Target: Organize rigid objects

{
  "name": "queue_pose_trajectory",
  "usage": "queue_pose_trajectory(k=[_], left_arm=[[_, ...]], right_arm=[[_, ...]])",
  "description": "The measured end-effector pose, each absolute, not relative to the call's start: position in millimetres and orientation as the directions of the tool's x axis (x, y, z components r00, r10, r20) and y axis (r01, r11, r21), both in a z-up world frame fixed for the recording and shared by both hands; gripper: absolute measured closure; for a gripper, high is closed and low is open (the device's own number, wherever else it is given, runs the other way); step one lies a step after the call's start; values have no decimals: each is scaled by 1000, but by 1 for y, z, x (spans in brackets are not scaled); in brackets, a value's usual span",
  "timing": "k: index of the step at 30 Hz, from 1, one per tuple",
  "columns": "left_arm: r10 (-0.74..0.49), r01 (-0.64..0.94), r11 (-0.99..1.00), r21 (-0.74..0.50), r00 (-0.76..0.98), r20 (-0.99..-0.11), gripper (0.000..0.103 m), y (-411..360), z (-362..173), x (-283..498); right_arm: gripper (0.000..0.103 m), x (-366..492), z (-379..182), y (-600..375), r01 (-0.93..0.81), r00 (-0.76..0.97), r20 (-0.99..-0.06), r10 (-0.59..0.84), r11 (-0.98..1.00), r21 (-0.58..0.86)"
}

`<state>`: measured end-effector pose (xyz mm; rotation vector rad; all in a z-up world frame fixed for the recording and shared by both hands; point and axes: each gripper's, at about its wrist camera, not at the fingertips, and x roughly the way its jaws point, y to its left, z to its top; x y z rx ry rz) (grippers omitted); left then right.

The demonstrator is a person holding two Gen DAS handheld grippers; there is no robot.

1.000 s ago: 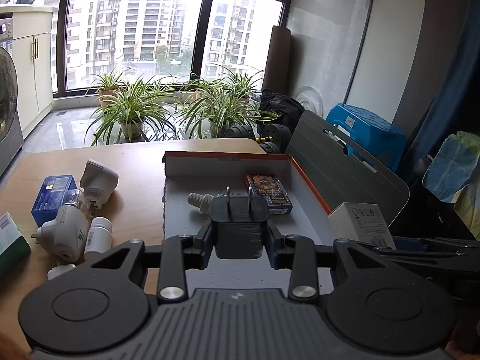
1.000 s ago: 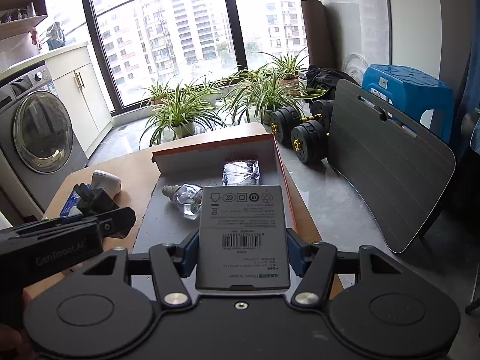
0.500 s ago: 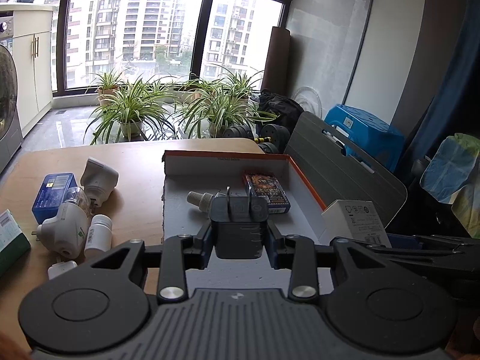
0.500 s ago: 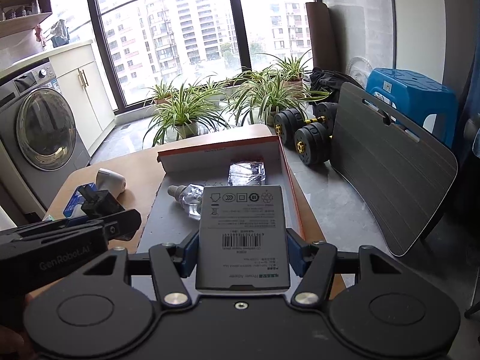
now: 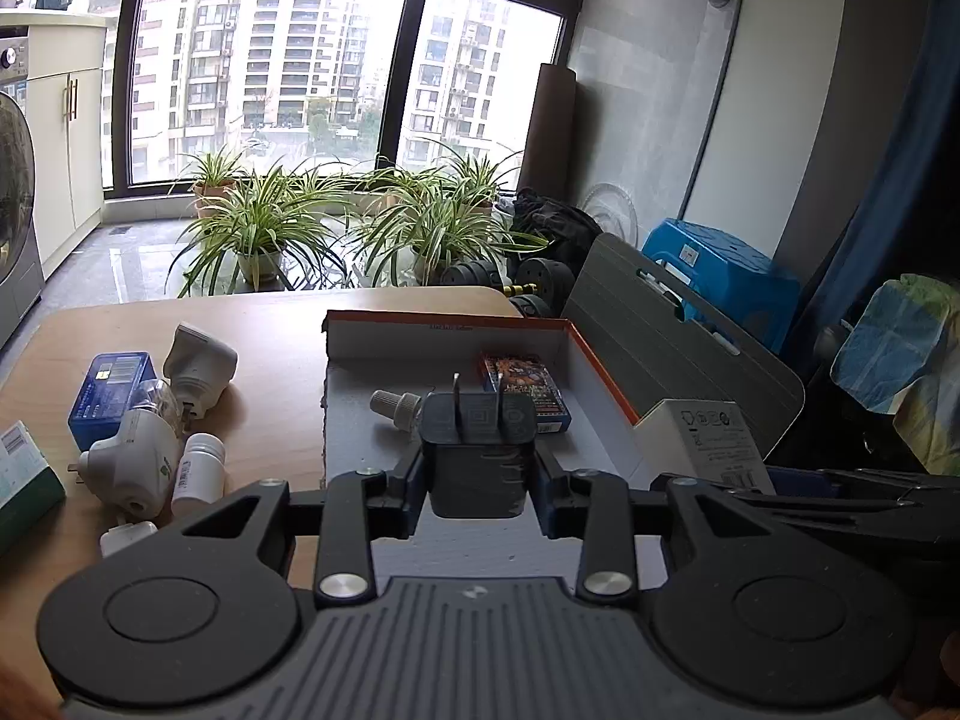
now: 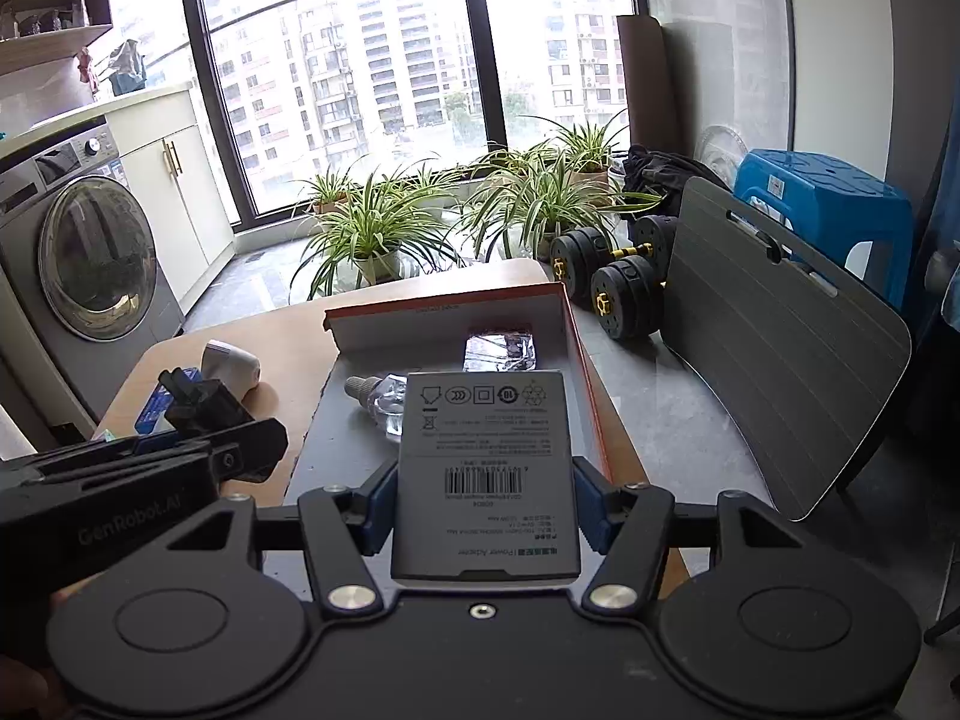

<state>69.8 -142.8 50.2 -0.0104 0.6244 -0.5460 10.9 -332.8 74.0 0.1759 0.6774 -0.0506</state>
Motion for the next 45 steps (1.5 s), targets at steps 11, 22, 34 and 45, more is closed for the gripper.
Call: queue_pose_trajectory(k=[11, 22, 34, 45], left_arm=[[-492, 485, 857, -172, 676, -548, 67, -142, 52, 66], [-494, 488, 856, -170, 676, -546, 67, -142, 53, 64], [-495, 489, 855, -170, 676, -545, 67, -141, 54, 61], [-498, 493, 853, -171, 674, -546, 67, -141, 54, 60]], right_arm=[[32, 6, 78, -332, 99, 782, -623, 13, 984, 145], [32, 4, 79, -331, 97, 783, -622, 14, 985, 145], [32, 2, 82, -330, 94, 785, -619, 15, 985, 144], [32, 1, 82, -329, 95, 785, -619, 15, 985, 144]])
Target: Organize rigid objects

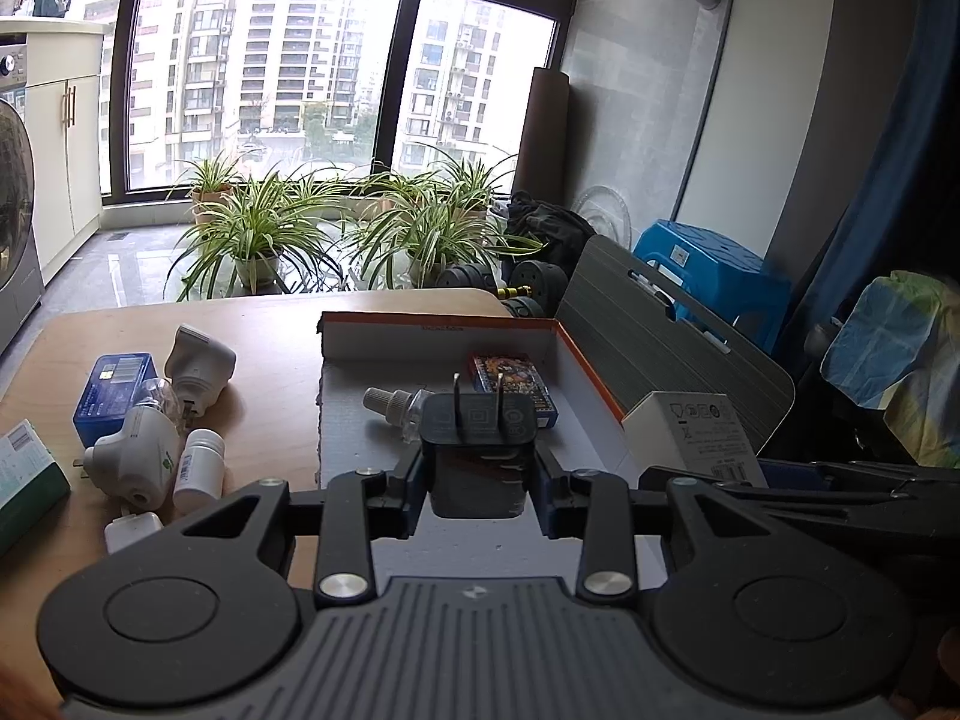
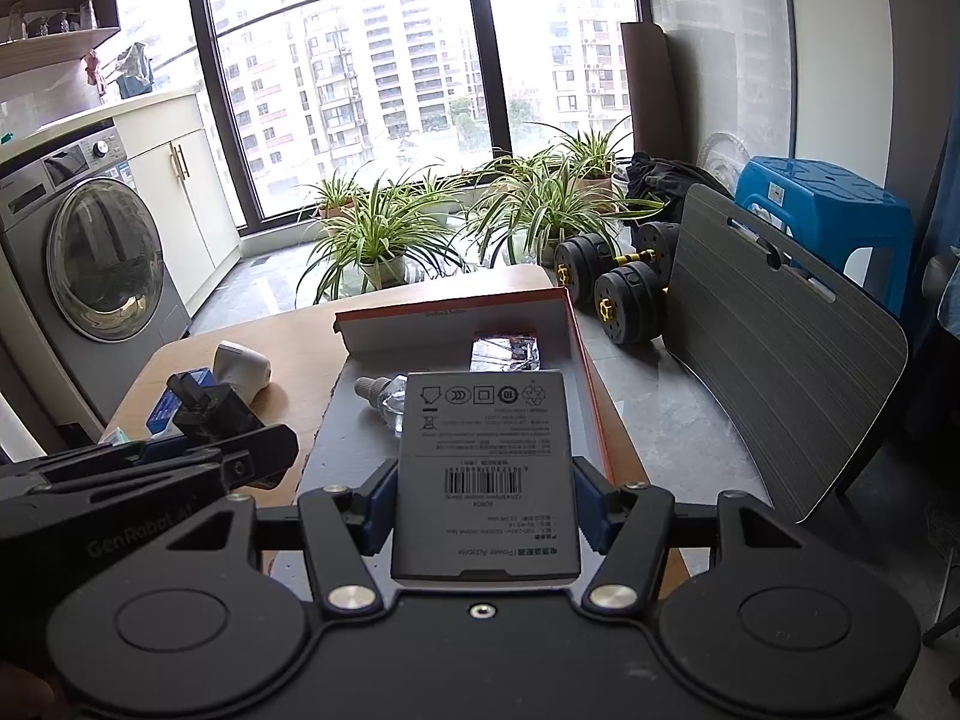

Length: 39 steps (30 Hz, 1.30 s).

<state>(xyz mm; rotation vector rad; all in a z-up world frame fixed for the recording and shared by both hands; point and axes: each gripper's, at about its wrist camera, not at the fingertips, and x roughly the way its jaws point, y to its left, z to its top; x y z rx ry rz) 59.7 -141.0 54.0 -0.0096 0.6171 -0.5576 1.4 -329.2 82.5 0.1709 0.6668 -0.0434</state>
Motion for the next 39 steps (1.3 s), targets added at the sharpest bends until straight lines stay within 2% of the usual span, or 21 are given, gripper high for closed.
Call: queue_pose_trajectory(k=[39], left_arm=[[-496, 491, 853, -175, 663, -561, 67, -139, 46, 60]], right_arm=[[32, 2, 76, -327, 90, 776, -631, 19, 986, 140]])
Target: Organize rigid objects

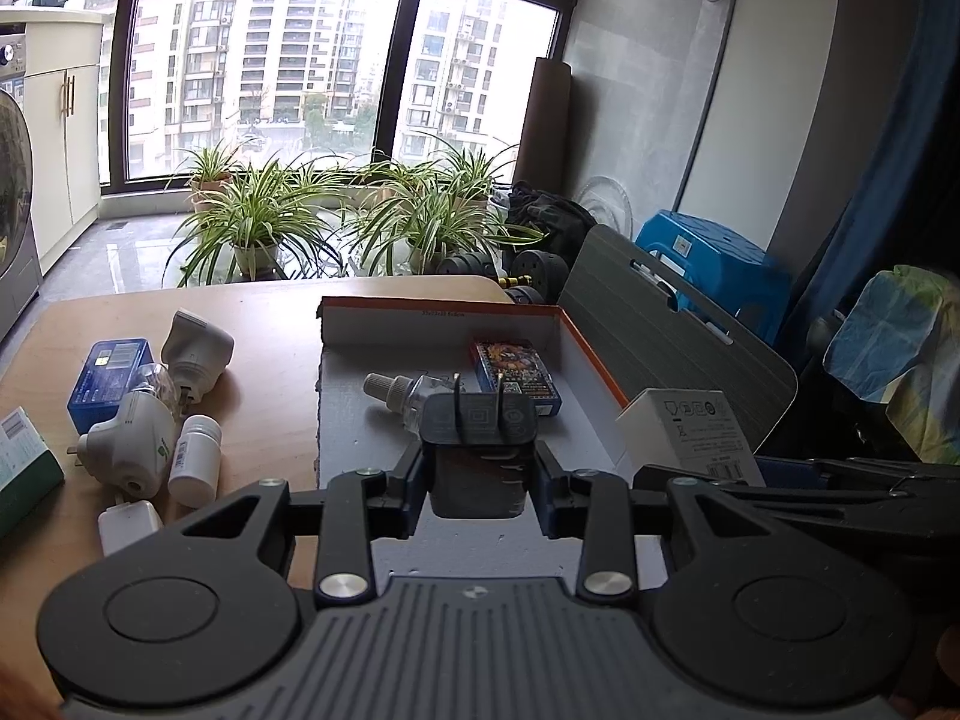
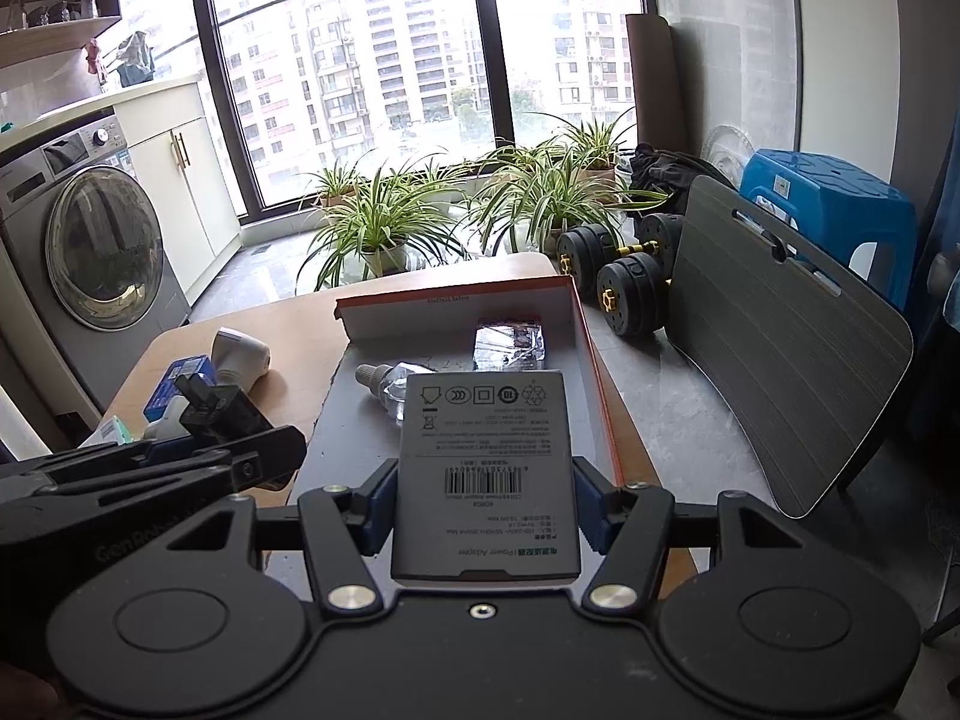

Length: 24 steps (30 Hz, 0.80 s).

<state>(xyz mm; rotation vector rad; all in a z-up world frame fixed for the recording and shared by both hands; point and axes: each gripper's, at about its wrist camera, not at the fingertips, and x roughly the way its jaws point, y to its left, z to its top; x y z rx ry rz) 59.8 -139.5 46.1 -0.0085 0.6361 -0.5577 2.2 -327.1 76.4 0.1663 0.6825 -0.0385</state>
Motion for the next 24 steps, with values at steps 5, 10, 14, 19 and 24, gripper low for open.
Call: queue_pose_trajectory(k=[5, 10, 14, 19, 24], left_arm=[[-495, 490, 854, -175, 660, -565, 67, -140, 45, 61], [-495, 489, 854, -179, 655, -571, 67, -140, 42, 61], [-493, 488, 854, -178, 653, -575, 67, -141, 40, 62], [-491, 488, 855, -177, 649, -582, 67, -142, 38, 64], [-488, 488, 855, -176, 643, -590, 67, -144, 34, 66]], right_arm=[[32, 3, 75, -327, 91, 775, -632, 19, 986, 141], [32, 3, 69, -327, 92, 770, -638, 19, 986, 140], [32, 4, 67, -329, 95, 768, -641, 19, 985, 142], [32, 7, 65, -330, 99, 762, -647, 19, 985, 145], [32, 10, 61, -331, 102, 757, -653, 19, 984, 147]])
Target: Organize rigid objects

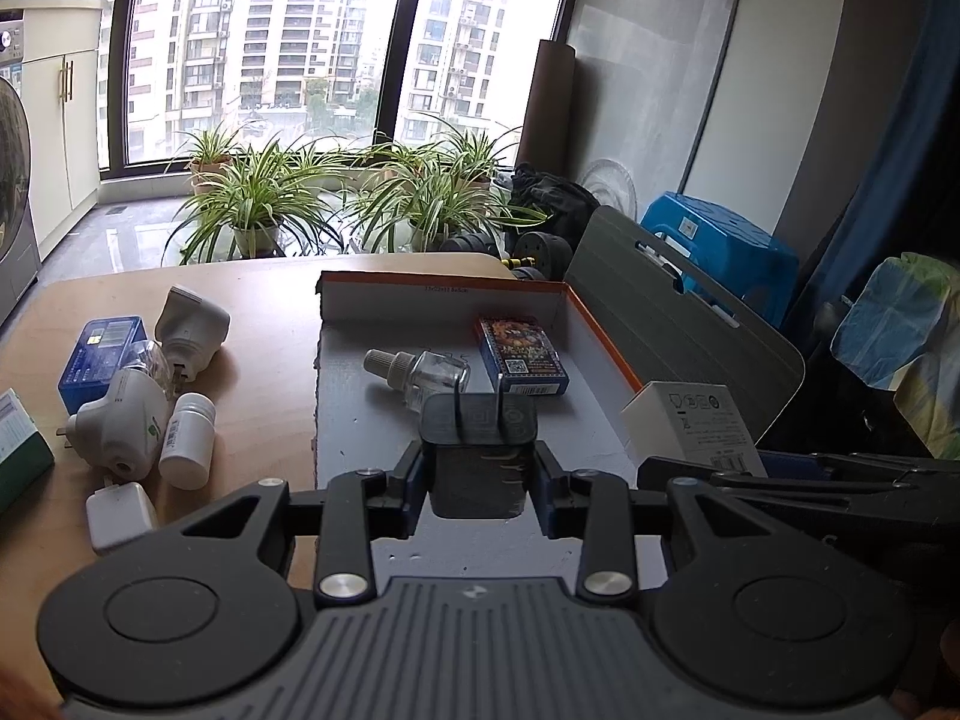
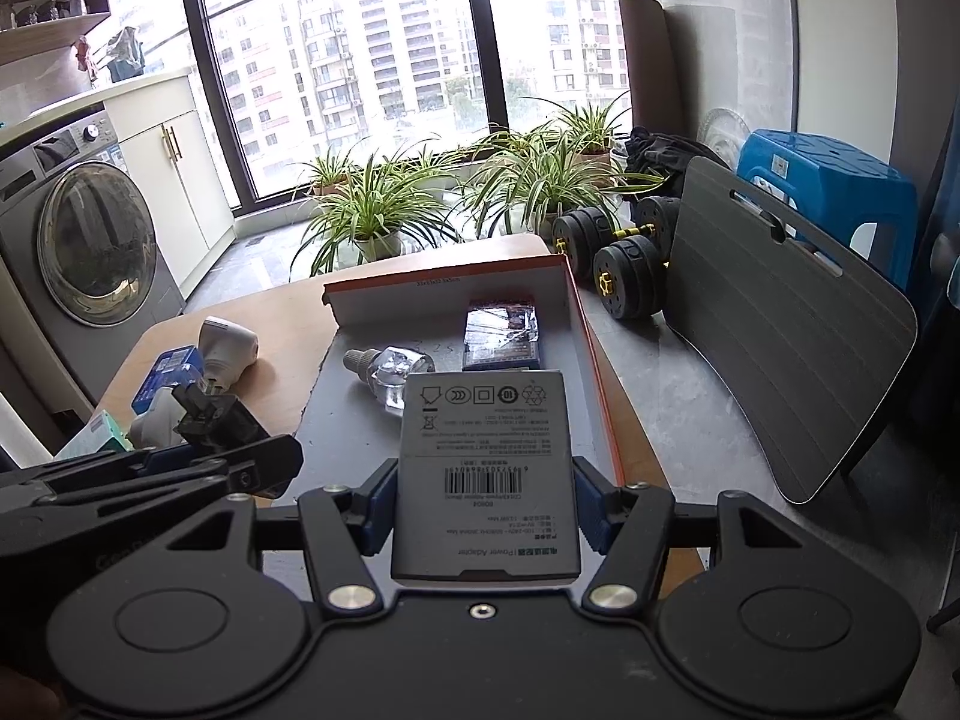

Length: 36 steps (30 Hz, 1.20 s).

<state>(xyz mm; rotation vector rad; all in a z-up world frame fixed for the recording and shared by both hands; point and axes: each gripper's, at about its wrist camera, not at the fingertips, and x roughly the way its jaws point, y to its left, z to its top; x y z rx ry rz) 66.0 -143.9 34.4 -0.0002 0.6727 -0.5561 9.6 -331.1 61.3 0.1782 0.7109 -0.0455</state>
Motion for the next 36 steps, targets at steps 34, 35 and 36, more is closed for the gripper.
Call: queue_pose_trajectory(k=[34, 35, 36], left_arm=[[-498, 536, 830, -154, 587, -638, 67, -181, 15, 102], [-500, 535, 829, -160, 583, -640, 67, -182, 14, 104], [-502, 535, 829, -165, 581, -641, 67, -183, 14, 105]], right_arm=[[32, 70, 57, -358, 102, 735, -678, 21, 985, 141], [32, 72, 58, -358, 100, 734, -678, 20, 985, 137], [32, 74, 58, -359, 100, 734, -679, 18, 986, 134]])
